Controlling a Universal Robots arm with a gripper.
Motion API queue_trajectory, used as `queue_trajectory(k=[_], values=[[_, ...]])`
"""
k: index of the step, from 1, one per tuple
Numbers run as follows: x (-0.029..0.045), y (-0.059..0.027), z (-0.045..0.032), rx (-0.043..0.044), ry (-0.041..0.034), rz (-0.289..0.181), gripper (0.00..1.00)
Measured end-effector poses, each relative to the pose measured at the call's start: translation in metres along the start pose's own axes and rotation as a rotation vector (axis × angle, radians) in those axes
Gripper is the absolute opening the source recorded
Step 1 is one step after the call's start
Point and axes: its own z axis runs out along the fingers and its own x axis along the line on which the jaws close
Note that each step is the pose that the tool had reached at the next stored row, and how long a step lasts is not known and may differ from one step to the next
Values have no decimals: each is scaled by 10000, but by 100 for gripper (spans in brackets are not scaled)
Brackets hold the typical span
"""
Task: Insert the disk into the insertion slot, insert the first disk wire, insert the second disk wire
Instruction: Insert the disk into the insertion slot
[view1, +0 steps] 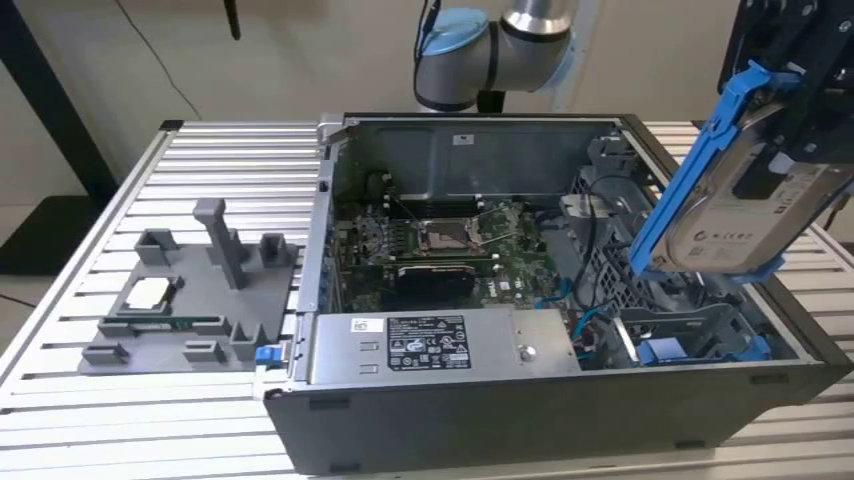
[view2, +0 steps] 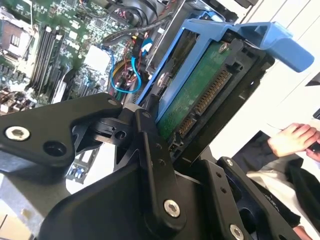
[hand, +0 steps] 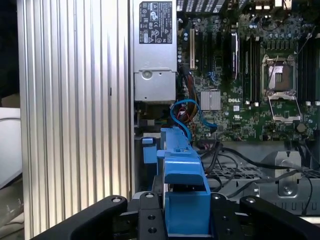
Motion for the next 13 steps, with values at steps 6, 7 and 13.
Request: queue_trajectory(k=[6,7,13], values=[[1,-2,40,0,0,0,32],[0,-3,47,0,0,0,32],[0,-5,92,0,4,0,32]])
